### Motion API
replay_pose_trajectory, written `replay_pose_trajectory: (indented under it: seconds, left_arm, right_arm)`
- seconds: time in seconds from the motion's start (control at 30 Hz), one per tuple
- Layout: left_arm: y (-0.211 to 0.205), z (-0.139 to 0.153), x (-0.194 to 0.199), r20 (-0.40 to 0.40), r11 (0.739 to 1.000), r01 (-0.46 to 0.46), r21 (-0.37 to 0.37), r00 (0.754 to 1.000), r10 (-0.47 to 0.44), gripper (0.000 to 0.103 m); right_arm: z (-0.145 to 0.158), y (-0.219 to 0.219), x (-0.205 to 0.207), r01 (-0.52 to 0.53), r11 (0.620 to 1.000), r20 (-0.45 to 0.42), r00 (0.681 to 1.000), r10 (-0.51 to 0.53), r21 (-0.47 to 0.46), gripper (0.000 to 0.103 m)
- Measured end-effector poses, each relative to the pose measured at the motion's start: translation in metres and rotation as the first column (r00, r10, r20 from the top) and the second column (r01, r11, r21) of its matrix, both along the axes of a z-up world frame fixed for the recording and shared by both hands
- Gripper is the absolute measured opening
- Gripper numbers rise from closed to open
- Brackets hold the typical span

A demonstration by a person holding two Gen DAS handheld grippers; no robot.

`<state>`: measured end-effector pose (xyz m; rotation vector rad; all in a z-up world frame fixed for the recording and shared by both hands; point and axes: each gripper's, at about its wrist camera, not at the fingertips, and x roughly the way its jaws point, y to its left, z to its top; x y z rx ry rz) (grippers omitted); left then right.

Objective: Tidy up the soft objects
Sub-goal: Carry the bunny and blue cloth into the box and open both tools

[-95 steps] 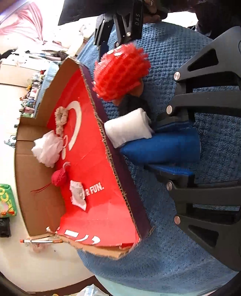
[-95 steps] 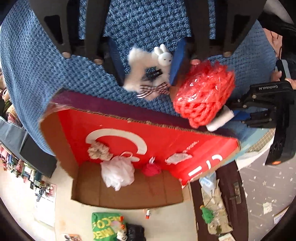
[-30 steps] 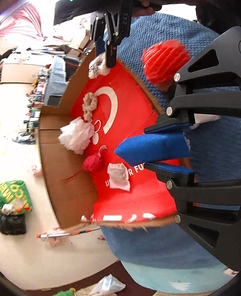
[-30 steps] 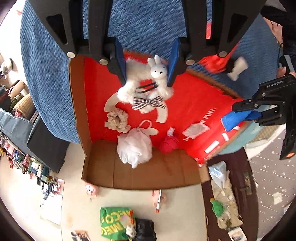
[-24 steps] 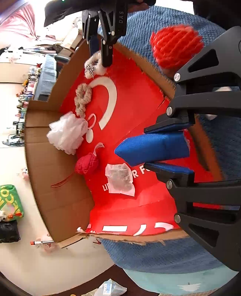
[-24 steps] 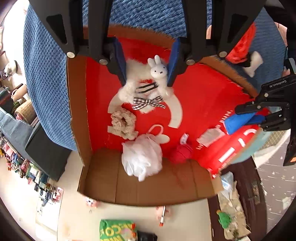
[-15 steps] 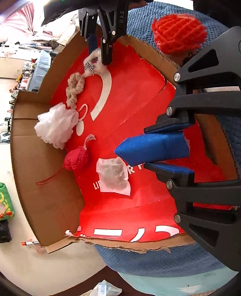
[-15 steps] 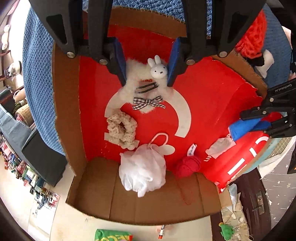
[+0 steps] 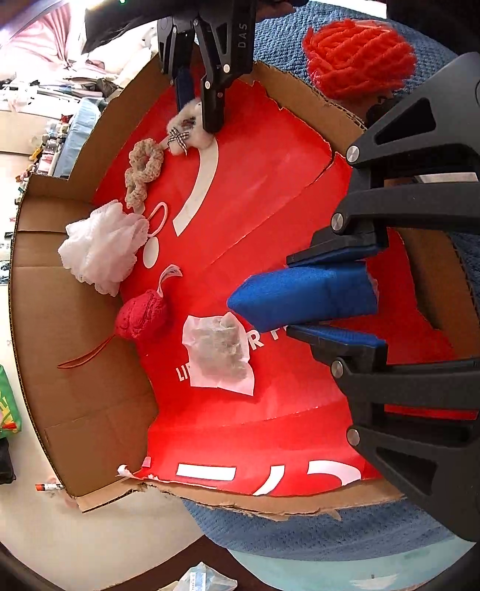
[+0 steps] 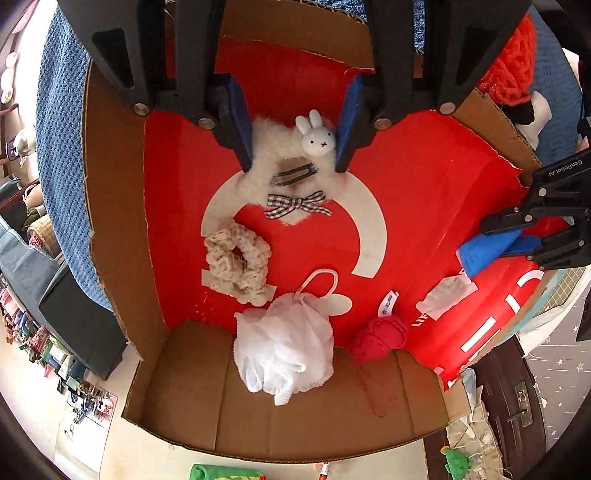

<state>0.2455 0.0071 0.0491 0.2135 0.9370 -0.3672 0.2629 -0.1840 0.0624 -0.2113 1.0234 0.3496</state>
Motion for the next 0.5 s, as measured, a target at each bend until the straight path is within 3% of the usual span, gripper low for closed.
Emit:
replay_pose_trajectory:
  seconds: [0.4, 0.47, 0.5]
  left_arm:
    - [0.0009, -0.0010, 0.0019, -0.003, 1.000, -0.001, -0.017, 1.000, 0.001, 0.032]
    - [-0.0001, -0.0015, 0.0020, -0.004, 1.000, 0.004, -0.022, 1.000, -0.004, 0.045]
    - [0.0001, -0.0017, 0.0018, -0.003, 1.000, 0.002, -0.022, 1.000, -0.002, 0.045]
  right_arm:
    - [-0.0015, 0.0009, 0.0010, -0.005, 1.000, -0.002, 1.000, 0.005, 0.004, 0.054]
    - [-0.0016, 0.0020, 0.0007, -0.007, 1.000, 0.000, 1.000, 0.007, 0.003, 0.055]
    - [-0.0018, 0.0017, 0.0008, -0.007, 1.000, 0.000, 1.000, 0.007, 0.005, 0.055]
